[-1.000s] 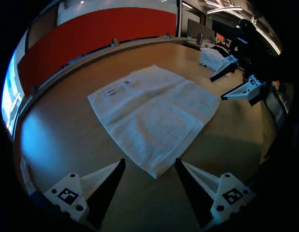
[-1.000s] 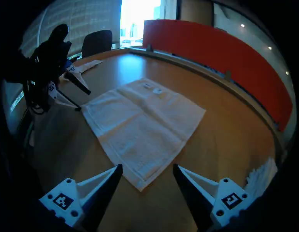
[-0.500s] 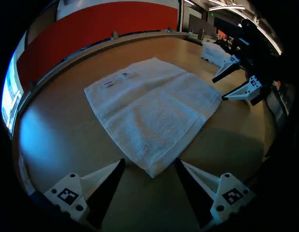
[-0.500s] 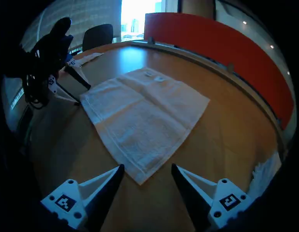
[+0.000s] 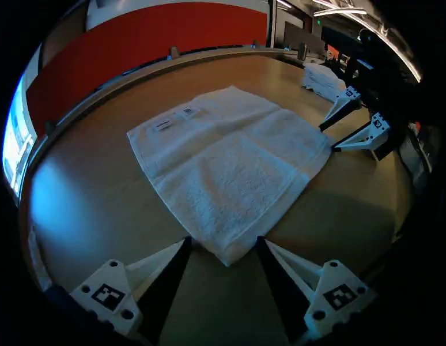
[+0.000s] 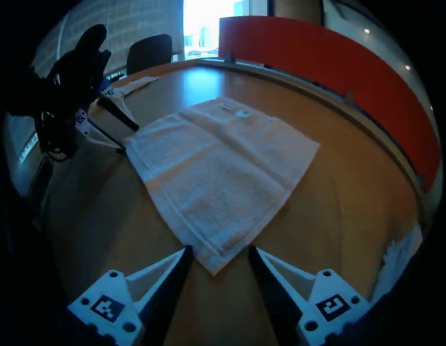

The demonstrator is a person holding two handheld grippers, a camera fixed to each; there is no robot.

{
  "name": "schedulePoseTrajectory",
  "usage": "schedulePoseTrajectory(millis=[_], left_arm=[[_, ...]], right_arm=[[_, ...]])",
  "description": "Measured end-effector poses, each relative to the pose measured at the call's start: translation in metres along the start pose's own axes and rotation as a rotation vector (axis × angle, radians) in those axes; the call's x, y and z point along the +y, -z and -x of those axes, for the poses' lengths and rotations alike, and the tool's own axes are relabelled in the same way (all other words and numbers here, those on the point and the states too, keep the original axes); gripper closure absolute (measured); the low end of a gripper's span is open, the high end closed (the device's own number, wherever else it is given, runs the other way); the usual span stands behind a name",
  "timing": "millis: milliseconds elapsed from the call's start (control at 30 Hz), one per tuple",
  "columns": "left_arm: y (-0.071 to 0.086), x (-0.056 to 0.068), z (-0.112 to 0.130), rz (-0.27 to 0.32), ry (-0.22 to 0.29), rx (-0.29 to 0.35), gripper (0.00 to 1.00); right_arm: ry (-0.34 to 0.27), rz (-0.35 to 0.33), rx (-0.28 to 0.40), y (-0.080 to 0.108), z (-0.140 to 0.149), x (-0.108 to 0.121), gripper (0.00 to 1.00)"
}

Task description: Fold towel

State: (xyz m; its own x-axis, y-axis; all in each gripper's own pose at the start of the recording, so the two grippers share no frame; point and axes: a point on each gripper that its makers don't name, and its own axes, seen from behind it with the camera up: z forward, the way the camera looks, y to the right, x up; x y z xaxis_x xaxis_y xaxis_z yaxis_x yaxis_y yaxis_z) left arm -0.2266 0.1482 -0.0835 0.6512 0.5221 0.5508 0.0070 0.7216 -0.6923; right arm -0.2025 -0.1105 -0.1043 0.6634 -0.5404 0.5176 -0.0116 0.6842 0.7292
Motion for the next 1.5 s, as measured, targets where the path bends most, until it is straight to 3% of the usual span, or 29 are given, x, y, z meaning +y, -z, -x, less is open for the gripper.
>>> schedulePoseTrajectory(millis=[433,567,767,967,1167,1500], left_arm=[[0.001,-0.001,-0.001,-0.023,0.035,-0.008,0.47],[0.002,-0.001,-0.001,-0.028,0.040,-0.008,0.48],[0.002,-0.005,-0.001,-0.046,0.063,-0.015,0.76],[0.003,-0.002,0.000,-0.047,0.059,-0.016,0.79],[0.007,0.002,-0.002,-0.046,0.075,-0.016,0.80],[0.026,0.005,-0.014,-0.053,0.104,0.005,0.80]], right_arm=[[-0.005,-0.010,-0.003,-0.002,-0.001,-0.004,0.53],[-0.011,-0.007,-0.001,-0.002,0.000,-0.003,0.64],[-0.016,-0.010,0.001,-0.002,0.000,-0.005,0.73],[-0.009,-0.009,0.006,0.000,-0.002,-0.007,0.81],[-0.019,-0.002,0.016,0.006,-0.007,-0.005,0.82],[-0.016,0.011,0.044,0.025,-0.025,-0.001,0.81]])
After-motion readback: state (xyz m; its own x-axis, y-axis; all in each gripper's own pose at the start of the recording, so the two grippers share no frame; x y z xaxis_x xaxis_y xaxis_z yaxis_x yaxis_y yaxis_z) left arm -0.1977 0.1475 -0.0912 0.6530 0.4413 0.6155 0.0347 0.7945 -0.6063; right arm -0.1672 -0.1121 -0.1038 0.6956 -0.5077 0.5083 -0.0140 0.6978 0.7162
